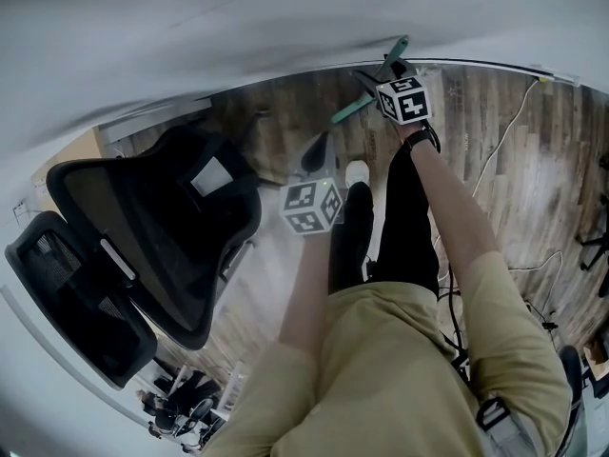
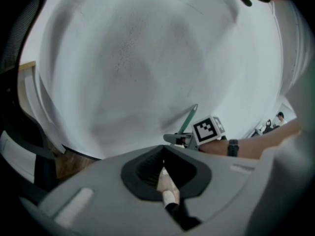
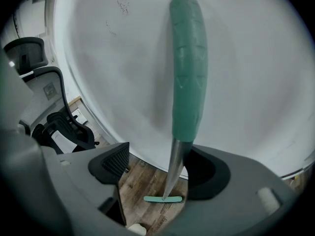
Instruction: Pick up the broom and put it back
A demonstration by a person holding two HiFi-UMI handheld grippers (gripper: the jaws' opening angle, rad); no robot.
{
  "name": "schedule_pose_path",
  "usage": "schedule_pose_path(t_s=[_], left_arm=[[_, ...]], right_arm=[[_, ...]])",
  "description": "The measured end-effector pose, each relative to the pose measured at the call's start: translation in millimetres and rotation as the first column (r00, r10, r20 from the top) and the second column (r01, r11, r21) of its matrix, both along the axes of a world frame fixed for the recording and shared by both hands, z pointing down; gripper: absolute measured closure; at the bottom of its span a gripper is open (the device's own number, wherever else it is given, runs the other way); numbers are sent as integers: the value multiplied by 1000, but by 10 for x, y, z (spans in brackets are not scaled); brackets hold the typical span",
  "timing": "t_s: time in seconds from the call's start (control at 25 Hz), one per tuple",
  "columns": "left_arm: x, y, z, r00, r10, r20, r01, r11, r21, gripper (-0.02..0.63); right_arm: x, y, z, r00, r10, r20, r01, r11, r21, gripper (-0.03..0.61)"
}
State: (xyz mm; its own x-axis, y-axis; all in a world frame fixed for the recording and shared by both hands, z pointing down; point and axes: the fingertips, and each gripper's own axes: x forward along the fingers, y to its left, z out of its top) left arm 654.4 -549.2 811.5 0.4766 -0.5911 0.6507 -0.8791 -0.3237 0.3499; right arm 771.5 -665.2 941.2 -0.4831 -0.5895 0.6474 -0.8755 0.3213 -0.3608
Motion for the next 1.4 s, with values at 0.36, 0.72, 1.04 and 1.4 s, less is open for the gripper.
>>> schedule_pose_path(t_s=[0.36,0.72,1.04,1.4], left_arm=[[53,61,74,1000,9,9,-9,1000,-15,611],[215,95,-178,998,57,6,-57,998,3,611],[450,-101,-1518,985,168,-32,-157,964,213,611],[594,-75,-2938,967,244,-69,-190,878,440,611]], right_arm=[[208,89,79,1000,14,-6,-14,1000,-17,212],[597,659,-608,989,150,10,-150,989,5,214],[698,1003,-2440,970,243,27,-243,945,220,315],[454,1277,-4235,978,209,-17,-174,856,486,474]])
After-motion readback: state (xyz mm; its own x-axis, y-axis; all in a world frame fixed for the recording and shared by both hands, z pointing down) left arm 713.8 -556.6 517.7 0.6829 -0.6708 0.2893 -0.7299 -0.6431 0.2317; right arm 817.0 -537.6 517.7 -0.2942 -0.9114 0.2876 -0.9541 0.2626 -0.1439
